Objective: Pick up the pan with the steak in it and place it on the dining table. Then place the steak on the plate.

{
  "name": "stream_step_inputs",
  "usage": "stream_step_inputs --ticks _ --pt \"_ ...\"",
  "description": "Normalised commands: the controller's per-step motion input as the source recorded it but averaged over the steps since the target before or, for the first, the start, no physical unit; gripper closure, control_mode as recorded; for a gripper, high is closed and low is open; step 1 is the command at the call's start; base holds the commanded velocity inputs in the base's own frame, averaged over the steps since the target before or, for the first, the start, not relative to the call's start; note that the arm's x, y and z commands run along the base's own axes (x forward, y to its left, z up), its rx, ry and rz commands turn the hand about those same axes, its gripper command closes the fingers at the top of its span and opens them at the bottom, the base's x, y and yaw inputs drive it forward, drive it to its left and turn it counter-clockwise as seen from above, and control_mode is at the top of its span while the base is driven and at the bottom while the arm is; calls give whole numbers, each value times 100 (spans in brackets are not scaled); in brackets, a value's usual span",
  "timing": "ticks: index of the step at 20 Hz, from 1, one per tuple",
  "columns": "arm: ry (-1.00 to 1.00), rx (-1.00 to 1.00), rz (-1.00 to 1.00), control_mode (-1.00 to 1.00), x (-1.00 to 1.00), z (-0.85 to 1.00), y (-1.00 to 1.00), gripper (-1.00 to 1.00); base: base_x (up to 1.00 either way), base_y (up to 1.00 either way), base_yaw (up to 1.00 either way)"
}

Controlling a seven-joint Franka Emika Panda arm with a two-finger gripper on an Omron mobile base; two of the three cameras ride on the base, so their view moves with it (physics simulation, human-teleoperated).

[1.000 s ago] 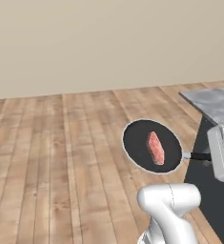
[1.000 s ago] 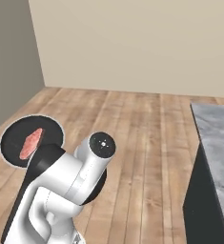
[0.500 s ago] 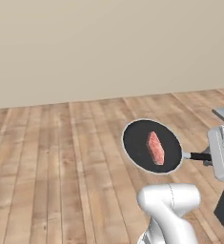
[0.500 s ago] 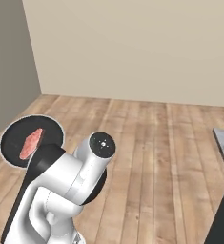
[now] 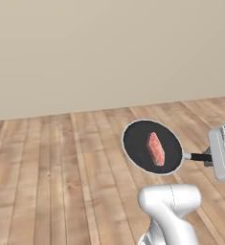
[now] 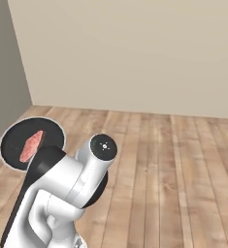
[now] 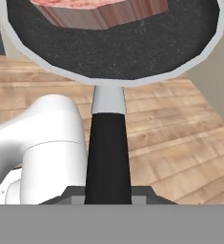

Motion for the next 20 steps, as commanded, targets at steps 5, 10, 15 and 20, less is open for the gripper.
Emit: stream_step_inputs --ticks 5,10,15,20 --pt "0 0 0 100 0 0 0 100 100 23 -6" --pt "0 0 0 100 0 0 0 100 100 22 -7" --pt "0 0 0 100 0 0 0 100 69 33 -32" --pt "0 0 0 100 0 0 0 100 26 21 -47"
